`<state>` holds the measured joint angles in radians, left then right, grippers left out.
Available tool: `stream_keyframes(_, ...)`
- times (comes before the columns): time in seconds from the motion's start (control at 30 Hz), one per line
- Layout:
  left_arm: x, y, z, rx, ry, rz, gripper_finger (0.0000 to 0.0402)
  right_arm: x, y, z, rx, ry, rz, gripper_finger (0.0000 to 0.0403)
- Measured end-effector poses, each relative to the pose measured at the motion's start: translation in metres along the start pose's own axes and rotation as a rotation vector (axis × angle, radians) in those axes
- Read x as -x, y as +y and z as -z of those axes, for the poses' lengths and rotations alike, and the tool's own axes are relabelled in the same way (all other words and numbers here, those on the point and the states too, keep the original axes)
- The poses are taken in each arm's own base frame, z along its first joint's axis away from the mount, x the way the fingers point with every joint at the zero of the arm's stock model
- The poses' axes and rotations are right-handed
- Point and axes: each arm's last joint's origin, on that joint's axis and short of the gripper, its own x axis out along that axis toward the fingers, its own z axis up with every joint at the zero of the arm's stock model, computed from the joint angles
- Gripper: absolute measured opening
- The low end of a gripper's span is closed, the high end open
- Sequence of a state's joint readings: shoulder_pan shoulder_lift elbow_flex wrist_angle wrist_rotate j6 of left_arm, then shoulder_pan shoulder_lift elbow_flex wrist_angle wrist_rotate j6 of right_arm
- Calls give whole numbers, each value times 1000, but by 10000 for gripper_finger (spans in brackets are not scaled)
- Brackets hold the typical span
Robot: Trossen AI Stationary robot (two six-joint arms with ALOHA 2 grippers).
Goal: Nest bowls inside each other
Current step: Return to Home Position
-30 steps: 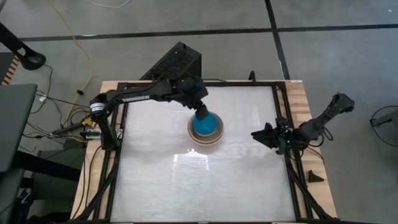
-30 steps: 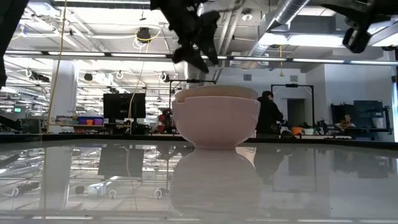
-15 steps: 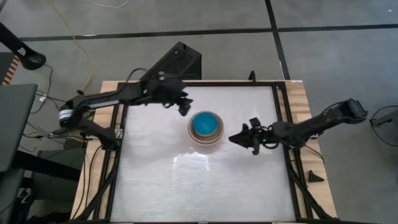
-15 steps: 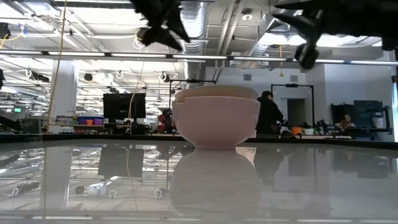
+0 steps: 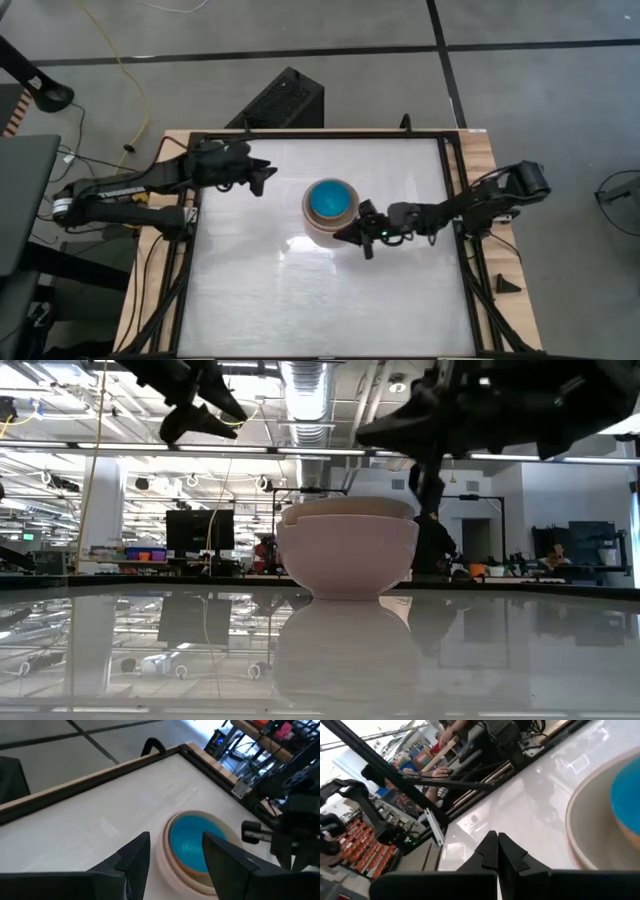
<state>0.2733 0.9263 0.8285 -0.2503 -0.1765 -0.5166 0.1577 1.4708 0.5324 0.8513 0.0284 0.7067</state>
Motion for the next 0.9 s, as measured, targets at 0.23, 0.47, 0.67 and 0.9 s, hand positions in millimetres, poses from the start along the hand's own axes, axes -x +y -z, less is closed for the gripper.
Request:
stream_keyframes(0.23,14,2,-4,-36,-44,-12,169,-10,-18,6,-56,-28,69,21)
stream_keyframes(0.47,20,4,-1,-54,-7,-25,169,-10,-21,0,-88,-65,65,26)
stream_keyframes(0.67,43,1,-3,-97,-70,1,169,14,18,-27,54,-203,-11,48)
stream_keyframes(0.9,79,12,14,-84,-161,62,169,75,51,-50,207,-247,180,52)
